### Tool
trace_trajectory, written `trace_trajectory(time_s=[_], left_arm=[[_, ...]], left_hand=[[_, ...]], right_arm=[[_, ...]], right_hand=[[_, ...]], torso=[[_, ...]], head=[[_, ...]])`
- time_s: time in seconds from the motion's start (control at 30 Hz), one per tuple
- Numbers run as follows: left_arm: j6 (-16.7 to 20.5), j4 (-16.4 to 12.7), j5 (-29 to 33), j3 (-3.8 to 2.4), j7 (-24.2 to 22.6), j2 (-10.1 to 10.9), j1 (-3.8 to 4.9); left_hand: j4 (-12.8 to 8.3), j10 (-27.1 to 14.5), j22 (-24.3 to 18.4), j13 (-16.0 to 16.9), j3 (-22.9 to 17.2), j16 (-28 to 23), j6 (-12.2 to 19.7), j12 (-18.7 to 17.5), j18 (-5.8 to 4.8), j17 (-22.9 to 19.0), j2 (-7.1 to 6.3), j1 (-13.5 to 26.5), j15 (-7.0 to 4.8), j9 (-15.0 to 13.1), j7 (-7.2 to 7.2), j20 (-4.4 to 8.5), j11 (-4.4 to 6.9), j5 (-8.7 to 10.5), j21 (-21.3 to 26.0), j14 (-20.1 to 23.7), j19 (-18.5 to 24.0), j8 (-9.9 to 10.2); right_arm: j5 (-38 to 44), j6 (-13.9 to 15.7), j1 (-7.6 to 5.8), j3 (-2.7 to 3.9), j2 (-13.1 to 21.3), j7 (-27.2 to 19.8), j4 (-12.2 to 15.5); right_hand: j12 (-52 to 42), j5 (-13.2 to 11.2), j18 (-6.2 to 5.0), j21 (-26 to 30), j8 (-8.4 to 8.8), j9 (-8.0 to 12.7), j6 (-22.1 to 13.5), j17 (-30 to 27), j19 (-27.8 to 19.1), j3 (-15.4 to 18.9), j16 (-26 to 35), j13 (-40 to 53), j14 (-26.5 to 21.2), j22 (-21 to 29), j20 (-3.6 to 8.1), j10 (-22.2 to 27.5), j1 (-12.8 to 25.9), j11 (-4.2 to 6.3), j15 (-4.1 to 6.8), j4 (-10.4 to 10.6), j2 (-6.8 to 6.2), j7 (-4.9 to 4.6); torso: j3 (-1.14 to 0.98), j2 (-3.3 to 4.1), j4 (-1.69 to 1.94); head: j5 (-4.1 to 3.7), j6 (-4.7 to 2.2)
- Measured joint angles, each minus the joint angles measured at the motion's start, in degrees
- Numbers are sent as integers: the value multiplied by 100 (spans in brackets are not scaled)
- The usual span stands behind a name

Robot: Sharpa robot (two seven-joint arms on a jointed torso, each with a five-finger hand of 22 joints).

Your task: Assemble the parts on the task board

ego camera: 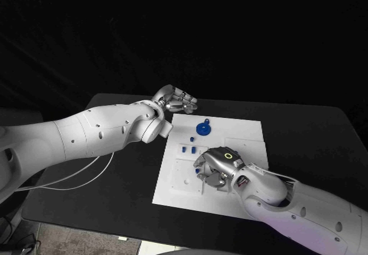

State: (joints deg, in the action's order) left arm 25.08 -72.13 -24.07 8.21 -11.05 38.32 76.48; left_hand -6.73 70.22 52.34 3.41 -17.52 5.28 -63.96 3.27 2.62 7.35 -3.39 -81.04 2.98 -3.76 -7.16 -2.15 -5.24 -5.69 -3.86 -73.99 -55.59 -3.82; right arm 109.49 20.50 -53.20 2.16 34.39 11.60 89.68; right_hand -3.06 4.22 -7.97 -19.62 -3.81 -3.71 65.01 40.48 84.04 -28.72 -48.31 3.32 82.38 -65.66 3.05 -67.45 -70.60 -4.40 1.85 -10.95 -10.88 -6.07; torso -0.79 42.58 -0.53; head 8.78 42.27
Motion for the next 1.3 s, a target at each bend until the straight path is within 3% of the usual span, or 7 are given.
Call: trace_trajectory(time_s=[0.17,0.3,0.43,0.57,0.9,1.0,1.3], left_arm=[[-1,20,0,0,0,1,0],[-2,40,1,0,0,6,0],[-3,59,1,0,0,14,0],[-4,77,1,0,0,17,0],[-7,90,2,0,0,7,0],[-8,95,2,0,0,6,0],[-11,98,3,1,0,9,0]], left_hand=[[0,0,0,0,0,0,0,0,0,0,0,0,0,0,0,0,0,0,0,0,0,0],[0,0,-1,0,0,0,0,0,0,-1,0,0,0,0,0,0,0,0,0,0,0,0],[0,0,-1,0,0,0,0,0,0,-1,0,0,0,0,0,0,0,0,0,0,0,0],[0,0,-1,0,0,0,0,0,0,-1,0,0,0,0,0,0,0,0,0,0,0,0],[0,0,13,0,0,0,0,0,0,-1,0,0,0,0,0,0,0,0,0,0,0,0],[0,0,13,0,0,0,0,0,0,-2,0,0,0,0,0,0,0,0,0,0,0,0],[0,0,12,0,0,0,0,0,0,-2,0,0,0,0,0,0,0,0,0,0,0,0]], right_arm=[[-117,86,7,102,215,-1,240],[-251,102,3,353,466,-2,464],[-447,24,-29,673,778,-2,636],[-617,-160,-141,860,1062,8,664],[-742,-710,-264,961,1300,87,467],[-740,-911,-270,964,1307,128,420],[-711,-1347,-276,963,1241,207,268]], right_hand=[[0,0,1,-21,0,0,-19,-33,0,191,0,0,0,79,0,0,-30,0,0,52,-30,-18],[0,51,2,-70,0,0,-43,-33,0,198,-5,0,0,92,0,-12,-30,12,0,60,-30,-1],[0,178,2,-164,0,-1,-75,-32,0,86,-48,0,0,92,0,-44,-30,44,1,44,-30,31],[0,244,3,-165,1,1,-146,-32,0,118,-48,0,0,92,0,-52,-30,52,1,36,-30,45],[-28,88,-15,67,1,7,-495,-56,-9,1206,-47,14,-65,251,-53,421,-306,-78,-62,278,-63,192],[-28,84,-91,79,1,7,-529,-63,-1,1356,-51,14,-93,270,-62,481,-377,-112,-72,428,-74,189],[-28,58,-95,79,1,6,-529,-68,-1,1407,-83,14,-93,276,-62,501,-456,-92,-72,526,-55,188]], torso=[[1,-3,-8],[0,-4,-13],[1,-7,-17],[0,-13,-27],[-5,-18,-44],[-5,-17,-35],[2,-13,-28]], head=[[-44,-29],[-103,-57],[-172,-90],[-221,-119],[-279,-150],[-300,-150],[-326,-125]])
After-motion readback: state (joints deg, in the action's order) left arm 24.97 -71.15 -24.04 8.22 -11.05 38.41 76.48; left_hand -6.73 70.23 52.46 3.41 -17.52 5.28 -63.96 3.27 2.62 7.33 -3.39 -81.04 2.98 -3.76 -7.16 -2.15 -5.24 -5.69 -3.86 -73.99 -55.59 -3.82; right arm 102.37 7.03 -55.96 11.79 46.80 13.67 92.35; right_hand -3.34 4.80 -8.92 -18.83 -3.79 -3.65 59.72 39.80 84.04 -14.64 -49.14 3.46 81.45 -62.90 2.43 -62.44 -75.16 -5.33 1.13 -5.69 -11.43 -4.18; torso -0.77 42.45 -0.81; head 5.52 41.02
